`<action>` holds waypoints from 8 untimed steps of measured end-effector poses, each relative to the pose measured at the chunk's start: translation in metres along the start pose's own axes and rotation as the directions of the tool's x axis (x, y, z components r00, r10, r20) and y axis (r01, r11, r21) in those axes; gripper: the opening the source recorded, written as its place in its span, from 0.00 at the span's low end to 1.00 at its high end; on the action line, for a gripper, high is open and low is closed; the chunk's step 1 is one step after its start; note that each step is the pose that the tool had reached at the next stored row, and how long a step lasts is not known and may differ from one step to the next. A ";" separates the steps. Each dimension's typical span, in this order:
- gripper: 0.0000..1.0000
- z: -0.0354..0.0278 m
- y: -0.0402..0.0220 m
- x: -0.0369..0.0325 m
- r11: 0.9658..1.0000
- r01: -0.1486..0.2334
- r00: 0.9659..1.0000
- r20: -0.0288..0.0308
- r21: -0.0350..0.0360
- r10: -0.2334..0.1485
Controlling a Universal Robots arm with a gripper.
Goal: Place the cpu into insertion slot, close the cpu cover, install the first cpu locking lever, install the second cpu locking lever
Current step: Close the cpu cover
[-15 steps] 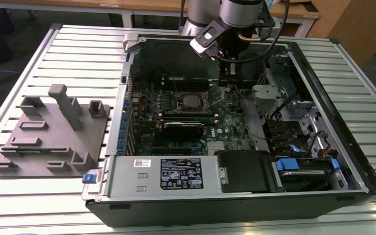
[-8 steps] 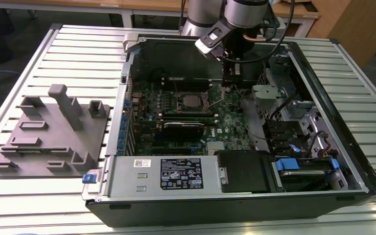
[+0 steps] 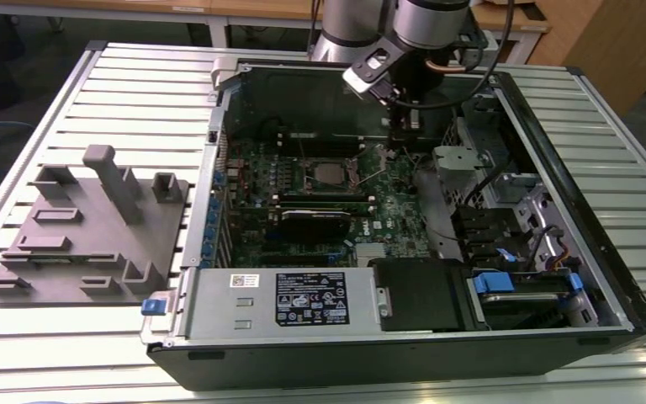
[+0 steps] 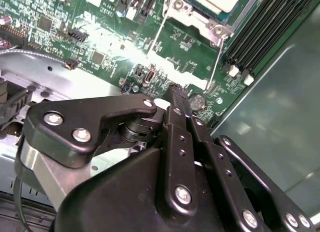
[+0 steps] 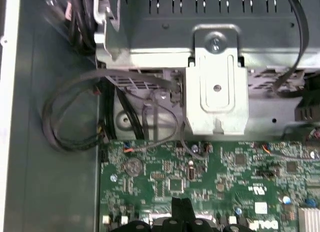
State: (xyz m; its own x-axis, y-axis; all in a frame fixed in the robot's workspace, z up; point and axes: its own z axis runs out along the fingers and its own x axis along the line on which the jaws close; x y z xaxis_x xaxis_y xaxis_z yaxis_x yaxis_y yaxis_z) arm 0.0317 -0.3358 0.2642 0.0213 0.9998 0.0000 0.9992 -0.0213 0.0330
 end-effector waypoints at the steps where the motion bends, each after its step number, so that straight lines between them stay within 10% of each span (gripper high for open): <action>1: 0.10 0.0001 0.0012 0.0000 1.000 0.000 1.000 0.000 0.000 0.000; 8: 0.10 0.0002 0.0037 0.0001 1.000 0.000 1.000 0.000 0.000 0.000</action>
State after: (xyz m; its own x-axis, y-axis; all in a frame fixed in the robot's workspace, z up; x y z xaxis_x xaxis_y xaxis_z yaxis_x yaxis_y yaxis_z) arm 0.0354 -0.3358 0.2641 0.0213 0.9998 -0.0001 0.9992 -0.0213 0.0330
